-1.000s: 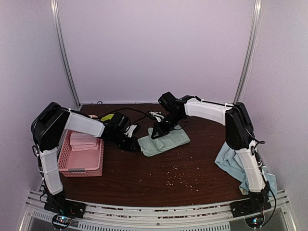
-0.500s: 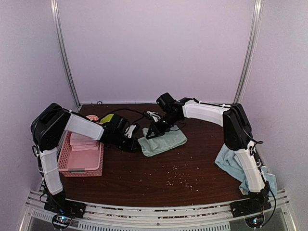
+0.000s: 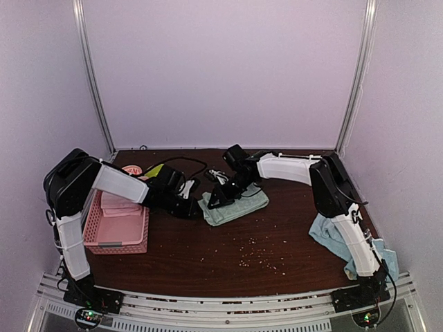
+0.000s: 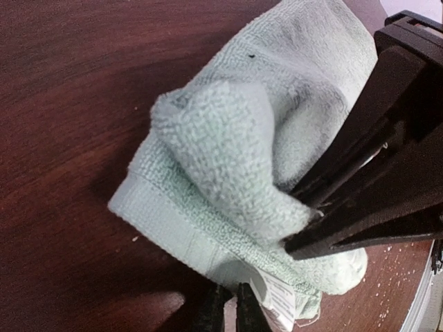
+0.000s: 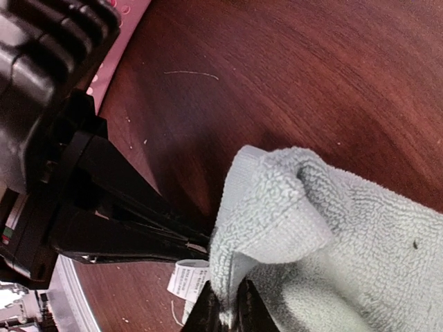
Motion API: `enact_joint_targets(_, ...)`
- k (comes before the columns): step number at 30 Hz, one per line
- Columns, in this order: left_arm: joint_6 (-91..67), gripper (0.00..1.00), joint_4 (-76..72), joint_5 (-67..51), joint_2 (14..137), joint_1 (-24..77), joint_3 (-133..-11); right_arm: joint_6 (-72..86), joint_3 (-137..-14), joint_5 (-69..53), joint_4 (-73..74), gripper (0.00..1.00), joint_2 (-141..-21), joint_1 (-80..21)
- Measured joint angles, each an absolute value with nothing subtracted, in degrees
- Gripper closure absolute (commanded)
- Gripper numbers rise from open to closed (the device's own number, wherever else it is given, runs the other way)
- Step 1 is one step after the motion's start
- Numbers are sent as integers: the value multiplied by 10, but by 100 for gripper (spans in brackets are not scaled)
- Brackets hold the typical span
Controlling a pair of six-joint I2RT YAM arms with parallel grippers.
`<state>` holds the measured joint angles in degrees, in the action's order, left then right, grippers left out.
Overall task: Roll the towels
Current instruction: Fold the towel at the center of the board.
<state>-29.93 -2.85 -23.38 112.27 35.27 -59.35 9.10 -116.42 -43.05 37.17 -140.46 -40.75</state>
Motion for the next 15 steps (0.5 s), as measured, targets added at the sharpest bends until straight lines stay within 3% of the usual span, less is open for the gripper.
enact_joint_targets(6, -302, 92, -24, -221, 1113, 353, -586, 94, -1140, -486, 357, 59, -1405, -408)
enact_joint_targets(15, -304, 91, 62, -171, 1008, 353, -559, 64, -1105, -506, 369, 59, -1360, -397)
